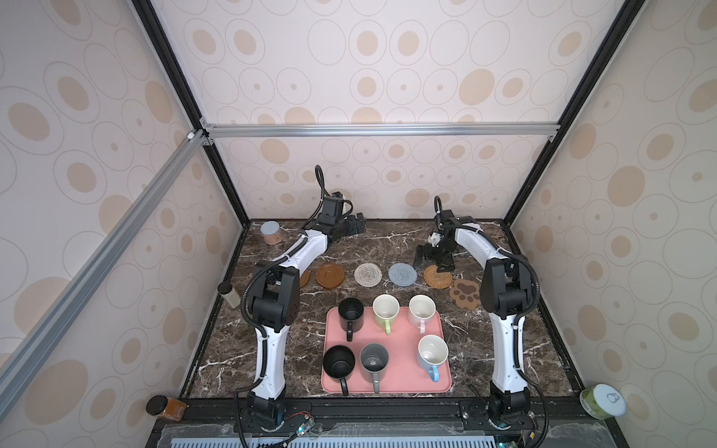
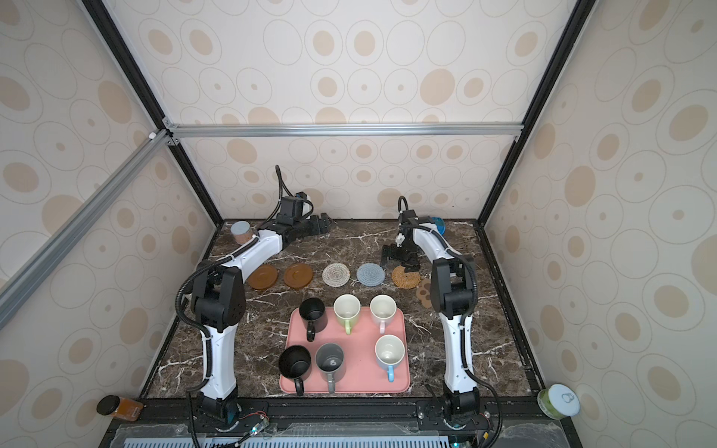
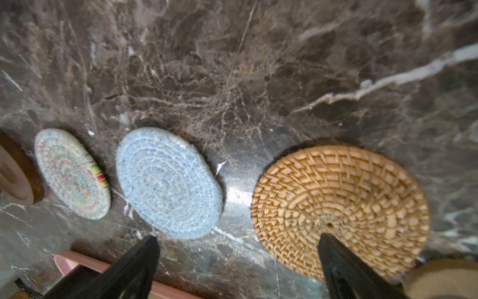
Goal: Place cups on coasters
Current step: Move the coaster to the top-right of the table.
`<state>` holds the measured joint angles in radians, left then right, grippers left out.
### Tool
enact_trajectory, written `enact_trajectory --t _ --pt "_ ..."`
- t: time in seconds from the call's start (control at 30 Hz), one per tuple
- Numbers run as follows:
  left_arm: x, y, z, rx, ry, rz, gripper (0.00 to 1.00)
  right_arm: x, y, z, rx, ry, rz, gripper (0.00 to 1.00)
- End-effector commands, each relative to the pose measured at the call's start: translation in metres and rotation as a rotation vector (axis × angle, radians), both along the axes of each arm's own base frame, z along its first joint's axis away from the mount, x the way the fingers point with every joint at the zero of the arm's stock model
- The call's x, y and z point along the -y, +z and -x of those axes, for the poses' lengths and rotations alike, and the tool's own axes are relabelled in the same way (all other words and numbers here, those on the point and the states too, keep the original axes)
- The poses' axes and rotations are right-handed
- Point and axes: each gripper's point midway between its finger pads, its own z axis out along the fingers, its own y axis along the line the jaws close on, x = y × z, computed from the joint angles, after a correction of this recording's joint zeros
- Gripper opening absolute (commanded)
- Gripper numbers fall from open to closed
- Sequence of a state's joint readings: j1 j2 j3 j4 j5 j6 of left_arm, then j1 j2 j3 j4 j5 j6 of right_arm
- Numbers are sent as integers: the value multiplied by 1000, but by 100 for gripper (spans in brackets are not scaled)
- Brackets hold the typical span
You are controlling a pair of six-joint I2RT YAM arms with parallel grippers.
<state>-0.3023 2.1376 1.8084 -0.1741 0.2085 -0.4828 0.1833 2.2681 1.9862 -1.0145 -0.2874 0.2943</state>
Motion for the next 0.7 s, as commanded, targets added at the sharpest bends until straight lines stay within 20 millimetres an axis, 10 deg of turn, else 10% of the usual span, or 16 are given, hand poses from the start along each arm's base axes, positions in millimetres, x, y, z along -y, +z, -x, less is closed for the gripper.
enact_trajectory --t 0.0,0.4,0.67 --pt "-4 31 0 56 7 30 100 6 40 12 39 -2 3 100" --pt "-3 24 6 42 -9 35 100 39 11 120 -141 -68 117 100" --pt "-1 19 8 23 -21 38 100 76 -16 157 -246 -163 313 100"
